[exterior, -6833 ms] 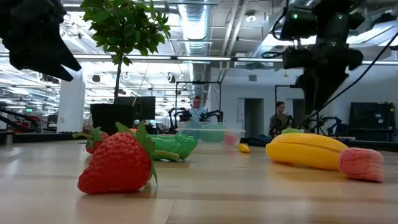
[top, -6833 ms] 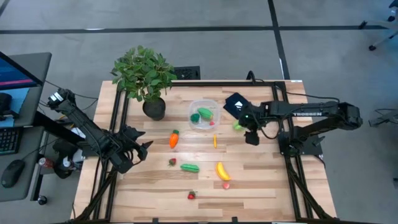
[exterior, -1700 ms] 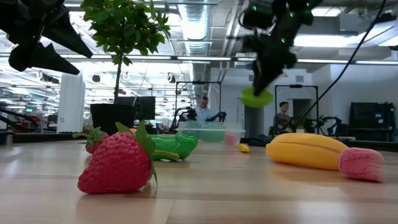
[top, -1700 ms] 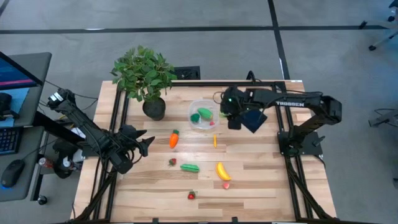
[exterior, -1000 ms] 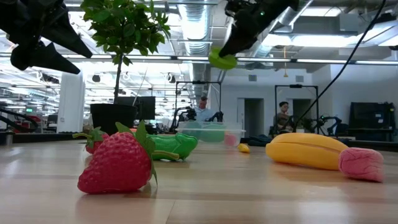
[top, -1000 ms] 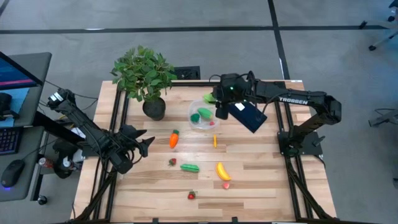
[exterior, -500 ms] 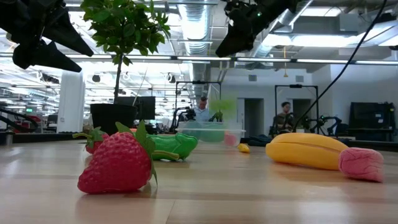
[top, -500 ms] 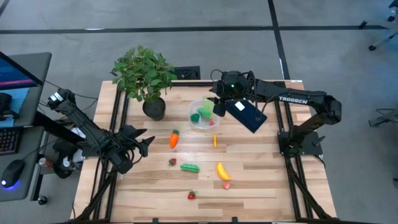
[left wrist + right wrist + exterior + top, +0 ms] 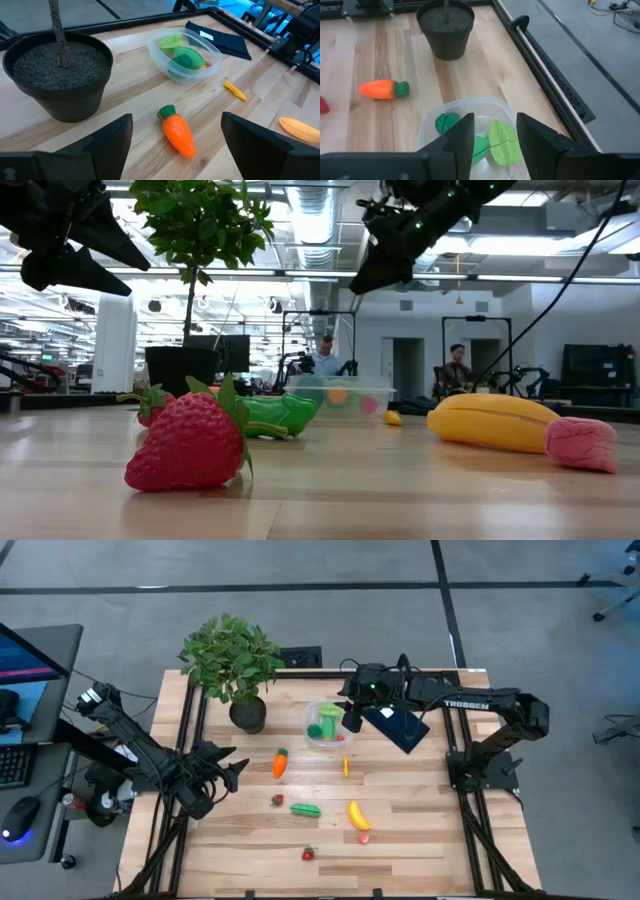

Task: Pick and placing Produce into tupperware
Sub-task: Put the orange carrot into the transparent bin

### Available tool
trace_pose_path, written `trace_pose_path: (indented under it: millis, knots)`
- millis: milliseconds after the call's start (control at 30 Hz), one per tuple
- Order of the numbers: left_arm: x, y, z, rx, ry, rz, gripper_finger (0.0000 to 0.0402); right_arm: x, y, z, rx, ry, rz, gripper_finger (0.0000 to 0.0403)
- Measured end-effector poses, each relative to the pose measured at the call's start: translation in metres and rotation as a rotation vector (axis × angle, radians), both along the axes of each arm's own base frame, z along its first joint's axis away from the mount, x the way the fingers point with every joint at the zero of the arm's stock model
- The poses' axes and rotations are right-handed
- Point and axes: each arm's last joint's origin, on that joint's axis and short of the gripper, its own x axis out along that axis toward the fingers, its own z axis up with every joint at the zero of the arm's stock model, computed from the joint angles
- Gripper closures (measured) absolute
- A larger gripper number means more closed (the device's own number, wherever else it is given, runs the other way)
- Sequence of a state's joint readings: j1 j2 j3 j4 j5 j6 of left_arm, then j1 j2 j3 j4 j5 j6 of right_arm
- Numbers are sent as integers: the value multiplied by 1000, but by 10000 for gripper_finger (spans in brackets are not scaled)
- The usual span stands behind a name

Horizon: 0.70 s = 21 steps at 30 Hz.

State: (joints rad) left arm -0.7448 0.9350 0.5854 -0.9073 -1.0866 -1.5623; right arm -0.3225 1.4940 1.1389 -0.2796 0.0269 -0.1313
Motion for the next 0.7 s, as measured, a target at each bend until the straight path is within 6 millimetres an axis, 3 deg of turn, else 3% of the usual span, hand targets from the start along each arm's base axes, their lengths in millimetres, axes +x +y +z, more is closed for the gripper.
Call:
trace_pose_path:
  millis: [700]
  knots:
    - [0, 0, 0, -2, 1, 0, 107, 0, 14, -5, 101, 38, -25, 268]
